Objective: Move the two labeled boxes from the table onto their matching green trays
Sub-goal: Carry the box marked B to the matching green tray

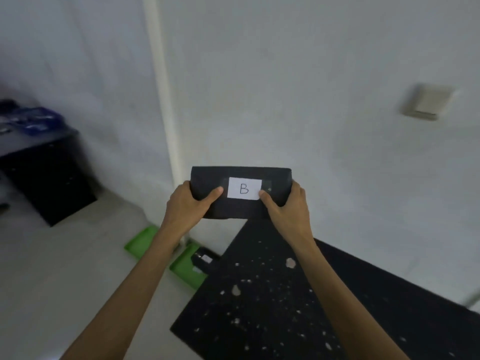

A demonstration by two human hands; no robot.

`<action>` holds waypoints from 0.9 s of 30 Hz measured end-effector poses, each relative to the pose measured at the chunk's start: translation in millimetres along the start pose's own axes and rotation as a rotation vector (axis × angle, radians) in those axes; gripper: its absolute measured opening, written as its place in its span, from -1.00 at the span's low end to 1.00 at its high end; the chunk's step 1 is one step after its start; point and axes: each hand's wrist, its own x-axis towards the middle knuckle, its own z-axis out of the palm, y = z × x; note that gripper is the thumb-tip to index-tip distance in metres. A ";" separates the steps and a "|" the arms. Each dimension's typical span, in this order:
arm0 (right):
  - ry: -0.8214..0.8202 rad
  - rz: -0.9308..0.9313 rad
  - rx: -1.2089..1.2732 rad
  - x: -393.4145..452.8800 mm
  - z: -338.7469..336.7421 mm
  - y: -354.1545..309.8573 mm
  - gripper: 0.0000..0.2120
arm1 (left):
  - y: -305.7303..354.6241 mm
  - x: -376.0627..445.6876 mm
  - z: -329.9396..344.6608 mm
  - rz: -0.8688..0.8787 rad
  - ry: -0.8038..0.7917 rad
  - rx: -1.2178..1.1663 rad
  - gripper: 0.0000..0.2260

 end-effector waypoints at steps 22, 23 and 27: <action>-0.628 0.254 -0.223 -129.1 490.4 -92.9 -0.23 | -417.7 6.0 -265.4 -0.592 0.116 0.066 -0.32; -0.644 0.270 -0.236 -129.7 504.1 -91.1 -0.20 | -428.6 9.4 -268.0 -0.608 0.120 0.072 -0.34; -0.677 0.307 -0.288 -108.8 562.9 -86.0 -0.16 | -465.5 41.2 -267.8 -0.648 0.150 0.026 -0.36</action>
